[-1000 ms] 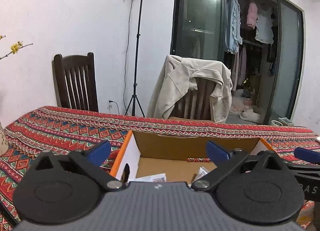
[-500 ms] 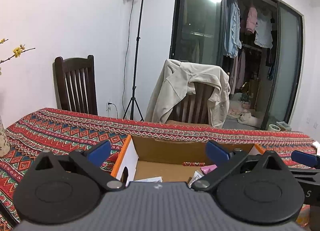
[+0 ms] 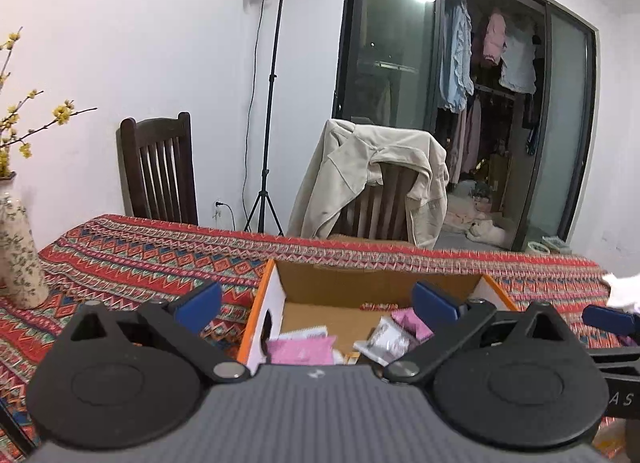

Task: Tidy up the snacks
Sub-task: 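Move both open tools back to the snack pile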

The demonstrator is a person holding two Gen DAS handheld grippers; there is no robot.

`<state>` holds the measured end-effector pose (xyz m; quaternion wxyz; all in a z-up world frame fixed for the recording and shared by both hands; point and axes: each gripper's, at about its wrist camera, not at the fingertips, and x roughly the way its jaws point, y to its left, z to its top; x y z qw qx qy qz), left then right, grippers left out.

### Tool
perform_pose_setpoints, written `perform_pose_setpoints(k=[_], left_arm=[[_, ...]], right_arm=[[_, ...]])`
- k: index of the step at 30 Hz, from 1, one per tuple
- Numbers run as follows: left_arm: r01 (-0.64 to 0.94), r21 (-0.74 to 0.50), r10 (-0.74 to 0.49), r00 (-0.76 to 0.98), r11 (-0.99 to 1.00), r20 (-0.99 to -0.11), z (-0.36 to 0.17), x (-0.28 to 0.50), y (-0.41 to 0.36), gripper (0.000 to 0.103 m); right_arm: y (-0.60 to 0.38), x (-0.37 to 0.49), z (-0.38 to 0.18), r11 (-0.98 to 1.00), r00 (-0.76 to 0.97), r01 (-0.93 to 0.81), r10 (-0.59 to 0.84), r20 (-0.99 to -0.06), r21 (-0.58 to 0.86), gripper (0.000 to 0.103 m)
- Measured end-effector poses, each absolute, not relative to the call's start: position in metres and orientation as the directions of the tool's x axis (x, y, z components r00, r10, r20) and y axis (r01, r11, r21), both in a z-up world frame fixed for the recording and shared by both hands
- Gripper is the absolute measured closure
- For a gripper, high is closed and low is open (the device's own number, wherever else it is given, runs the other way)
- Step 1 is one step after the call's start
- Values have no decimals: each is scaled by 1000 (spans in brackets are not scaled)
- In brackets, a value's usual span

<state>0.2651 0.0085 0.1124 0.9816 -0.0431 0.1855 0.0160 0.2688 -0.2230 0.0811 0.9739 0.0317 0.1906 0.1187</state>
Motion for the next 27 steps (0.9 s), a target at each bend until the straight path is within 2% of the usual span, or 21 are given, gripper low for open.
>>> perform_pose_setpoints(k=[8, 16, 27], left_arm=[[-45, -70, 13, 917, 997, -398, 95, 215, 24, 0], [-56, -77, 12, 875, 995, -483, 55, 185, 41, 0], [-82, -41, 55, 892, 996, -450, 17, 156, 44, 0]], right_arm=[[-226, 221, 70, 971, 888, -222, 240, -392, 92, 0], [-232, 191, 44, 971, 864, -224, 239, -444, 87, 0], [-242, 160, 7, 978, 826, -199, 198, -528, 55, 0]])
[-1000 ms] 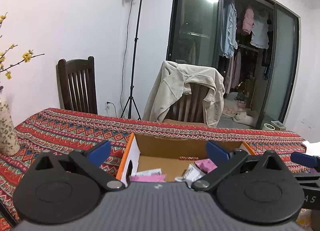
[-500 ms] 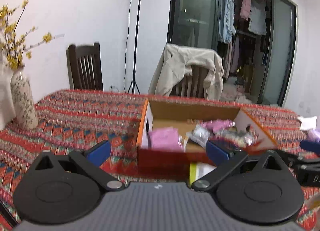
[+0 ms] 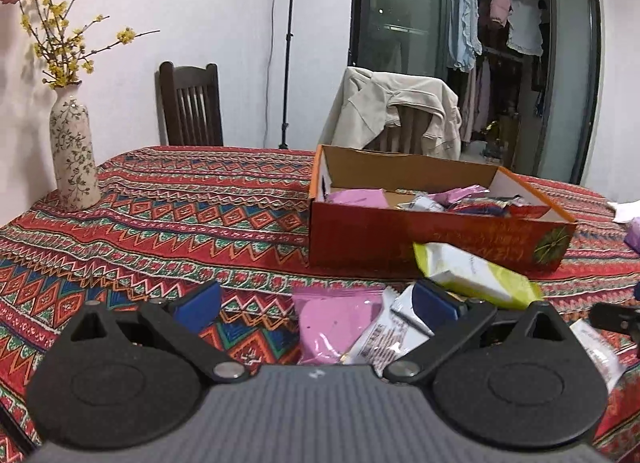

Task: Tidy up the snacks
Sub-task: 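Move both open tools back to the snack pile, then grasp a white sachet with the right tool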

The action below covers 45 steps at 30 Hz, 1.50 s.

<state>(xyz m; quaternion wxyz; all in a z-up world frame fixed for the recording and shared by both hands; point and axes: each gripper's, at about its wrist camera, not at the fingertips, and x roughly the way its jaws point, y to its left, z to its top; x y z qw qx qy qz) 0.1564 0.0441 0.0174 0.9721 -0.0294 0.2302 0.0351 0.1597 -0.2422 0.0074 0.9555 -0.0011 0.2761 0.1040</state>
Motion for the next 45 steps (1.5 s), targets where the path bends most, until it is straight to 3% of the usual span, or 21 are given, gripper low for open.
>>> perform_pose_setpoints(k=[8, 17, 19, 36, 40, 42, 43, 45], left_arm=[[-72, -65, 35, 893, 995, -448, 12, 159, 48, 0], [-76, -85, 28, 885, 994, -465, 10, 160, 51, 0], [-71, -85, 23, 883, 994, -469, 9, 160, 50, 0], [-90, -85, 37, 870, 992, -492, 6, 163, 52, 0], [-96, -89, 39, 864, 991, -501, 5, 165, 53, 0], [-99, -87, 42, 864, 991, -501, 5, 165, 53, 0], [-100, -87, 44, 865, 991, -500, 5, 165, 53, 0], [-105, -86, 49, 866, 991, -498, 5, 165, 53, 0]], right_arm=[[-242, 149, -4, 981, 811, -195, 170, -560, 16, 0], [-229, 172, -25, 979, 725, -205, 134, -675, -25, 0], [-234, 176, -29, 980, 708, -199, 160, -688, 24, 0], [-237, 171, -31, 975, 722, -218, 187, -666, 37, 1], [-238, 161, -28, 970, 731, -238, 207, -650, 42, 17], [-238, 158, -26, 969, 739, -244, 216, -638, 46, 46], [-239, 158, -25, 970, 744, -237, 214, -633, 49, 55], [-244, 160, -23, 973, 749, -218, 216, -626, 75, 60]])
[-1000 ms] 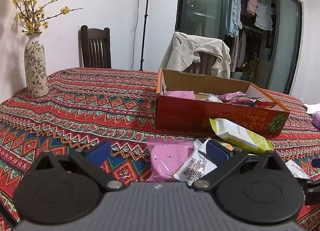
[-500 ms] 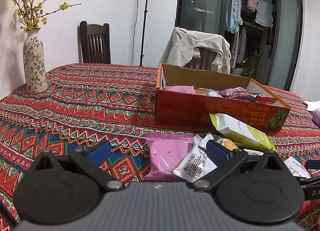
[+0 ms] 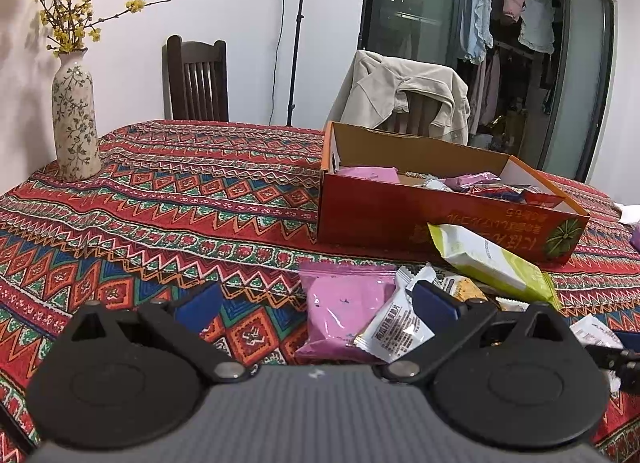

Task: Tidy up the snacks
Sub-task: 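Grasp a white sachet with the right tool, then grasp a white sachet with the left tool while the right tool holds its sachet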

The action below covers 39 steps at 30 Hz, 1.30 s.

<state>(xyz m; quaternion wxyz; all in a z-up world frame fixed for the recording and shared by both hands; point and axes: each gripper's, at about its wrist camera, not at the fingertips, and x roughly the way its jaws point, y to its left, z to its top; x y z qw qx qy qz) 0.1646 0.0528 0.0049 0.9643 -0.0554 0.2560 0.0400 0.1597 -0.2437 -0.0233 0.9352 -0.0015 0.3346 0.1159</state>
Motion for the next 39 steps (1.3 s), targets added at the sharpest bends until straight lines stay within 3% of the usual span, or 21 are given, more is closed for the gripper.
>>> perform_pose_setpoints(k=[14, 30, 39], left_arm=[[-129, -70, 76, 858, 989, -509, 3, 167, 52, 0], [-127, -32, 89, 826, 991, -557, 18, 180, 40, 0], [-126, -26, 81, 775, 992, -627, 9, 194, 33, 0]], right_arm=[[-238, 173, 1, 975, 844, -212, 217, -490, 66, 63], [-251, 173, -9, 970, 859, -197, 240, -453, 140, 63], [-252, 170, -9, 969, 861, -200, 243, -447, 142, 63]])
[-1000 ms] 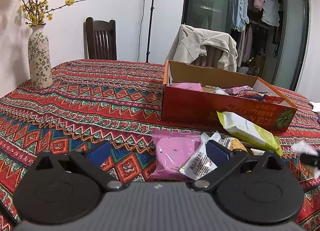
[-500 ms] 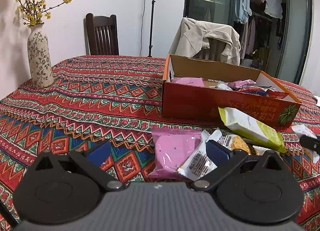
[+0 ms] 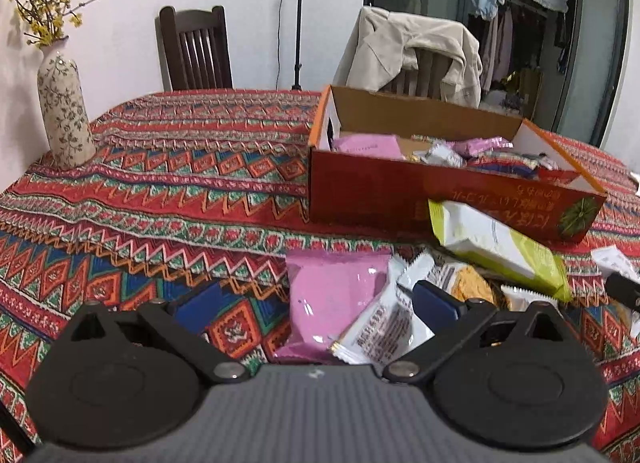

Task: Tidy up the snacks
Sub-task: 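Grasp a white sachet with the left tool while the right tool holds its sachet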

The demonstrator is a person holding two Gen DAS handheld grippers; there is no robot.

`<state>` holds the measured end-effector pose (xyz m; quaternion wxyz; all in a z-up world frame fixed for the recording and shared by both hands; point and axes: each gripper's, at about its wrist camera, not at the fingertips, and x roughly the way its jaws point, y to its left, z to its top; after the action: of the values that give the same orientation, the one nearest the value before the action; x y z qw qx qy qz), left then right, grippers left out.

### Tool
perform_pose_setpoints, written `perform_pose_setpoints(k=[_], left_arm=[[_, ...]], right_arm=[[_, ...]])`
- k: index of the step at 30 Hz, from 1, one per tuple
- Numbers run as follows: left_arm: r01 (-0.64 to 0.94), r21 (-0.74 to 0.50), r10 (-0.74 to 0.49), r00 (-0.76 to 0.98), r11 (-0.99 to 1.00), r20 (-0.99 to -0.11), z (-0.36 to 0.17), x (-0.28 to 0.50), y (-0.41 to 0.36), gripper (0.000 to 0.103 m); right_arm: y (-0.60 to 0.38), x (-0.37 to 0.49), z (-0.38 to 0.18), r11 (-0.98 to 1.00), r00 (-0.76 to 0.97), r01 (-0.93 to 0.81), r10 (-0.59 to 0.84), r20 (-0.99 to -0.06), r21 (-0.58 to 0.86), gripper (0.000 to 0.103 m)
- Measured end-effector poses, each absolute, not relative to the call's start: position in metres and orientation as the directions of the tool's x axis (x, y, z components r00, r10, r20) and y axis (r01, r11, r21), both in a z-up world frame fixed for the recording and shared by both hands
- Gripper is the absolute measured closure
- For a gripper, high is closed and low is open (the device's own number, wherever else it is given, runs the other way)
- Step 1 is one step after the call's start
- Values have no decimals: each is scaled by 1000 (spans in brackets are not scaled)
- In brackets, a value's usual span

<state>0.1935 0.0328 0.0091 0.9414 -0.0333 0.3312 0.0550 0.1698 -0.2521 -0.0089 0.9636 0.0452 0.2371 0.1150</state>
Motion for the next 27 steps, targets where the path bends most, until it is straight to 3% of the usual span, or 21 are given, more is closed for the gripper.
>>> perform_pose_setpoints(k=[4, 16, 19, 21, 23, 27], left_arm=[[-95, -15, 65, 776, 995, -627, 7, 189, 25, 0], [-2, 205, 126, 793, 979, -596, -8, 183, -19, 1], [9, 208, 120, 793, 978, -598, -11, 185, -19, 11], [23, 199, 103, 795, 980, -598, -10, 184, -19, 30], [47, 179, 72, 796, 983, -601, -10, 183, -18, 40], [47, 162, 59, 803, 986, -592, -10, 178, -16, 46]], right_arm=[[-251, 170, -9, 969, 862, -202, 244, -444, 139, 63], [-251, 166, -7, 968, 868, -209, 249, -431, 139, 63], [-252, 166, -7, 967, 867, -210, 252, -430, 142, 63], [-252, 165, -7, 967, 867, -210, 252, -429, 145, 63], [-252, 165, -6, 967, 868, -211, 253, -428, 144, 63], [-252, 165, -6, 967, 869, -211, 252, -426, 142, 63]])
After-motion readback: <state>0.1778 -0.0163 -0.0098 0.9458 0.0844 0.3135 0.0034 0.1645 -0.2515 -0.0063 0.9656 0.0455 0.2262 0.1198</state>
